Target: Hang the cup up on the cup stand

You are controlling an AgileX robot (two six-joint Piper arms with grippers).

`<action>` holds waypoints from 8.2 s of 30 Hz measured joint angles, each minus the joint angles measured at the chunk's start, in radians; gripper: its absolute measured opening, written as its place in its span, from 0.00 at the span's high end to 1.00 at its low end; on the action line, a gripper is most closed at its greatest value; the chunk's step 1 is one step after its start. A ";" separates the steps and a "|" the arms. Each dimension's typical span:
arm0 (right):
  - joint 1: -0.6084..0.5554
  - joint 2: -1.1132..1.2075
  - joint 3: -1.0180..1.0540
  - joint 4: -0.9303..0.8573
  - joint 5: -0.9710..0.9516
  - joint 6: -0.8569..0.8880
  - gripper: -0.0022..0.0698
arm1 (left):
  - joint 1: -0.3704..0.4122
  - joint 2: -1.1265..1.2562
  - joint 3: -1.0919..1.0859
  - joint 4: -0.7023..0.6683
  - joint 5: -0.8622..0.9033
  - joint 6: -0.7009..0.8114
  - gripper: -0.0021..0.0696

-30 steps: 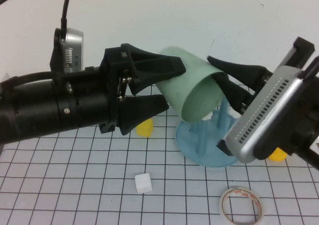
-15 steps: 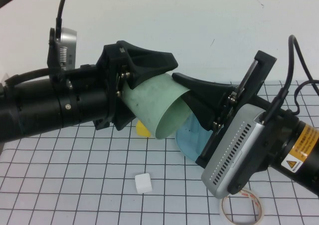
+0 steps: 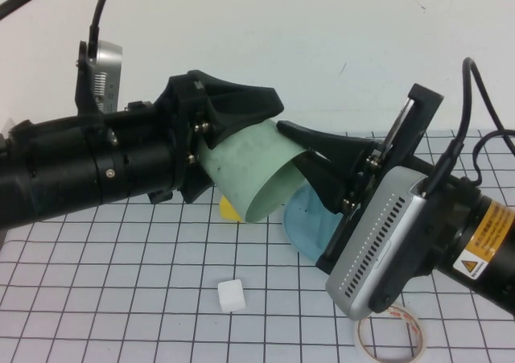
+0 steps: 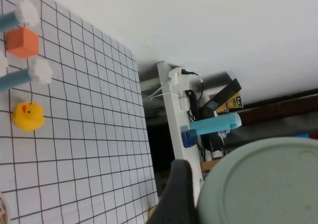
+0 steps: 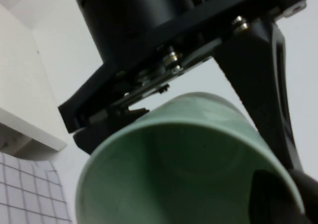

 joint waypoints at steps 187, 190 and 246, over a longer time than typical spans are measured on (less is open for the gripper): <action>0.000 -1.009 0.257 0.028 1.684 0.626 0.97 | 0.100 -1.114 0.527 0.303 -0.737 1.164 0.97; 0.000 -1.009 0.257 0.028 1.684 0.626 0.97 | 0.155 -1.204 0.573 0.303 -0.741 1.174 0.97; 0.000 -1.010 0.257 0.028 1.684 0.626 0.97 | 0.257 -1.310 0.934 1.616 -0.367 -0.569 0.97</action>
